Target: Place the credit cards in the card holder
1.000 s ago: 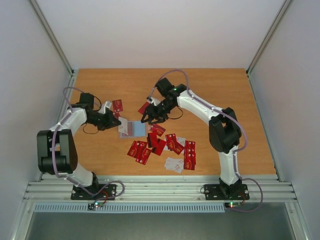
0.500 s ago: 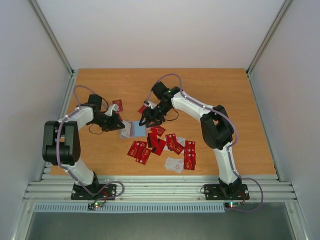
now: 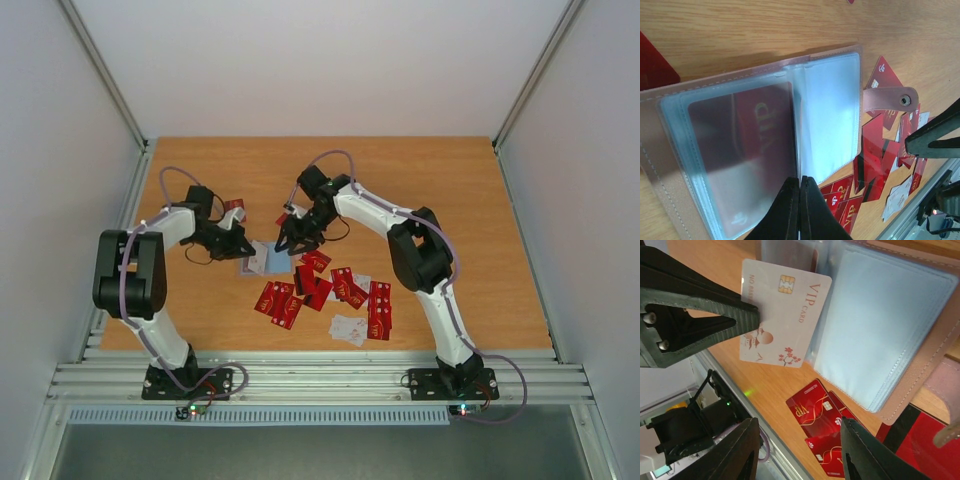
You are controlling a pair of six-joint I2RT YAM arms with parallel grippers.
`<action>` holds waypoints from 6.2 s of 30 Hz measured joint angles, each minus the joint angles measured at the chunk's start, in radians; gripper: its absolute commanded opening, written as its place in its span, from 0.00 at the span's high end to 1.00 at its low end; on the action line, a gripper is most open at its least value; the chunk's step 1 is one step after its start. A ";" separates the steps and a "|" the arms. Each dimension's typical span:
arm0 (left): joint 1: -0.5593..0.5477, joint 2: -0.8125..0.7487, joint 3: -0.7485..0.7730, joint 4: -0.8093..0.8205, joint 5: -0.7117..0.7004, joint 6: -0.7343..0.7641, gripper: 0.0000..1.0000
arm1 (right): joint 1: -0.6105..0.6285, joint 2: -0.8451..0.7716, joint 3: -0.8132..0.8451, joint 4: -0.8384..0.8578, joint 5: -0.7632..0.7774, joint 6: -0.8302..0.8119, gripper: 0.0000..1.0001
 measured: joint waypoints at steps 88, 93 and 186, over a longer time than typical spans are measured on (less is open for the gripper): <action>-0.040 0.163 0.073 0.149 0.138 -0.098 1.00 | -0.052 0.174 0.114 -0.172 0.069 -0.076 0.79; -0.040 0.171 0.072 0.152 0.146 -0.099 1.00 | -0.052 0.174 0.114 -0.173 0.068 -0.076 0.78; -0.142 0.195 0.209 -0.076 -0.109 -0.194 0.53 | -0.071 0.209 0.163 -0.079 0.024 0.003 0.98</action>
